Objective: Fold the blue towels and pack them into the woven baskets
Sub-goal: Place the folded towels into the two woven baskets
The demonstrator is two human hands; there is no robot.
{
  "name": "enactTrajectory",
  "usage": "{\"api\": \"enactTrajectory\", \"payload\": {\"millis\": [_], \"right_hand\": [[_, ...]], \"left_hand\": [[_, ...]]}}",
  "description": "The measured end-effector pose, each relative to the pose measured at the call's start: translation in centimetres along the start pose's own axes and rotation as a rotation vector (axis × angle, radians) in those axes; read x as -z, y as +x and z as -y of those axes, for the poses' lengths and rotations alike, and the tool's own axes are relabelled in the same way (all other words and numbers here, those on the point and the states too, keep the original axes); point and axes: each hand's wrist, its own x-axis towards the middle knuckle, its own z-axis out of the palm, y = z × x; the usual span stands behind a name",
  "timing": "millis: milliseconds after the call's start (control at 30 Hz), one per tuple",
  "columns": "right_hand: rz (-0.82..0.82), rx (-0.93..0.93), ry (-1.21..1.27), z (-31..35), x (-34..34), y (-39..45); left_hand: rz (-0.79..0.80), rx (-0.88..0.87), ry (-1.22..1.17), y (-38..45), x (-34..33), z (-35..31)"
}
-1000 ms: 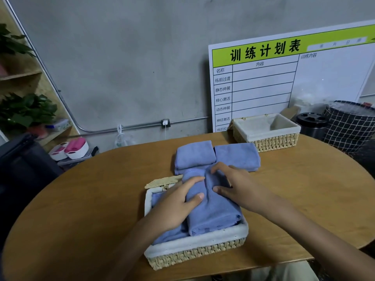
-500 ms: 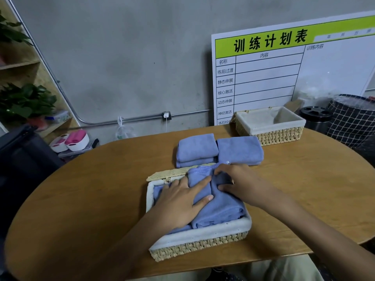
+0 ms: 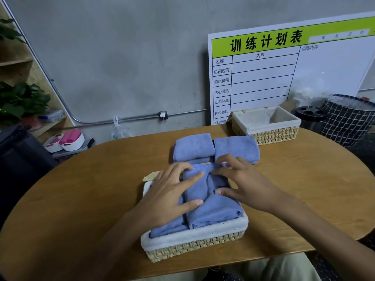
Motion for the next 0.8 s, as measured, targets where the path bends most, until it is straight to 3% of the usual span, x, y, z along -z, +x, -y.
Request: {"api": "enactTrajectory", "payload": {"millis": [100,233,500,667,800], "right_hand": [[0.046,0.075,-0.013,-0.4,-0.4,-0.3],[0.103,0.124,-0.103,-0.8,-0.5,-0.5],[0.250,0.181,-0.116,-0.7,-0.2,0.2],[0.244,0.199,-0.120,-0.7,-0.6,0.2],[0.245,0.169,-0.063,-0.6,0.2,0.4]], "left_hand": [[0.151,-0.044,-0.038,-0.3,-0.5,0.0],[0.228,-0.050,0.073,-0.8,-0.7,-0.2],[0.222,-0.103,0.099,-0.6,-1.1,-0.2],[0.200,-0.100,0.102,-0.7,-2.0,-0.2],[0.280,-0.041,-0.011,-0.1,-1.3,0.1]]}}
